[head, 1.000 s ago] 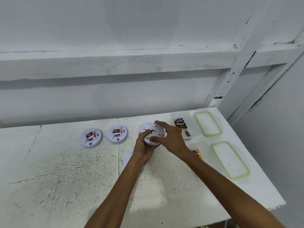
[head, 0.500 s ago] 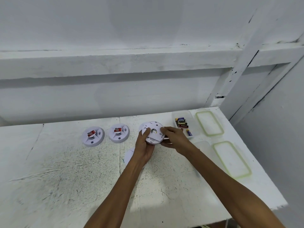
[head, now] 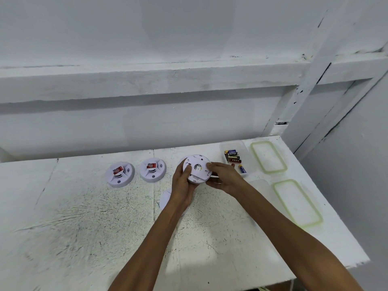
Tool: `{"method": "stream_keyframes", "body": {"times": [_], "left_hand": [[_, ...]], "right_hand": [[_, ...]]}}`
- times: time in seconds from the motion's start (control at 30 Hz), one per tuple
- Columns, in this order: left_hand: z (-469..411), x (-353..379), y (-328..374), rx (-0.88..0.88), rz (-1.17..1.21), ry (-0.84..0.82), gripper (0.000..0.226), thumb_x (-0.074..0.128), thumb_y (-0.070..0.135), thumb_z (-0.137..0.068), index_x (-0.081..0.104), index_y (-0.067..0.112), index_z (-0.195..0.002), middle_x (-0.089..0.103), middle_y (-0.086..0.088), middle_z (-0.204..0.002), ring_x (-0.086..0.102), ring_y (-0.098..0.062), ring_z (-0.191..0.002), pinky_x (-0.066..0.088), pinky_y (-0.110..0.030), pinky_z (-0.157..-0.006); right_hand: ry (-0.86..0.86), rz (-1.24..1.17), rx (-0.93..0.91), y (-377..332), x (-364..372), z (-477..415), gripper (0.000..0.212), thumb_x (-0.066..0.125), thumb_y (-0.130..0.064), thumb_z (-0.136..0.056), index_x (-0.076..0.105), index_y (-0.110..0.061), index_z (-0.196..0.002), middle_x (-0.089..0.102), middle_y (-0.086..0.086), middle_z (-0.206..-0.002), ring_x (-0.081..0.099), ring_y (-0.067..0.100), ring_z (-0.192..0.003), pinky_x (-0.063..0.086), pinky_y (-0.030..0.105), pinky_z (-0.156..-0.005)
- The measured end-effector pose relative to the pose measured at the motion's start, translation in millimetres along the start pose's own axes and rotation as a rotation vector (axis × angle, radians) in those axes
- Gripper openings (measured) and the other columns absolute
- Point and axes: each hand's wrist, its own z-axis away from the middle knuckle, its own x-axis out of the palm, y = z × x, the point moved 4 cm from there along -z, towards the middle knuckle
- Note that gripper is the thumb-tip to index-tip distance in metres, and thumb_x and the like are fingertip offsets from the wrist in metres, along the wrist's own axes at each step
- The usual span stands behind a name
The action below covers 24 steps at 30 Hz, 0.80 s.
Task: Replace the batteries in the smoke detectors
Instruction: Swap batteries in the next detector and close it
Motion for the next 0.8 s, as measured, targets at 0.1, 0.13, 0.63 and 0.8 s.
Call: {"method": "stream_keyframes", "body": {"times": [0.1,0.13,0.63,0.8], "left_hand": [[2,1,0,0.008,0.001,0.037,0.041,0.052,0.013,-0.104,0.05,0.007,-0.145,0.06,-0.02,-0.14,0.059,-0.041,-0.127,0.062,-0.044,-0.08],[2,2,0,0.012,-0.001,0.048,0.04,0.053,0.013,-0.104,0.05,0.007,-0.144,0.061,-0.019,-0.139,0.06,-0.041,-0.126,0.062,-0.044,-0.08],[6,5,-8,-0.021,0.038,0.13,0.041,0.056,0.012,-0.103,0.05,0.007,-0.144,0.06,-0.02,-0.141,0.06,-0.04,-0.126,0.063,-0.046,-0.082],[9,3,-9,-0.026,0.045,0.139,0.041,0.056,0.01,-0.103,0.051,0.006,-0.144,0.06,-0.019,-0.14,0.059,-0.041,-0.126,0.062,-0.047,-0.083]], "right_hand": [[-0.006,-0.013,0.008,-1,1,1,0.024,0.069,-0.016,-0.092,0.068,-0.008,-0.115,0.069,0.01,-0.107,0.066,0.027,-0.095,0.059,0.035,-0.072],[-0.01,-0.018,0.017,0,0,1,0.023,0.068,-0.014,-0.093,0.068,-0.008,-0.115,0.069,0.009,-0.106,0.065,0.027,-0.096,0.058,0.035,-0.073],[0.039,-0.13,0.007,10,1,1,0.019,0.067,-0.015,-0.093,0.066,-0.002,-0.106,0.069,0.011,-0.102,0.066,0.021,-0.083,0.055,0.028,-0.059],[0.065,-0.105,0.019,11,1,0,0.018,0.067,-0.011,-0.092,0.066,-0.001,-0.107,0.069,0.012,-0.101,0.066,0.024,-0.084,0.055,0.03,-0.063]]}}
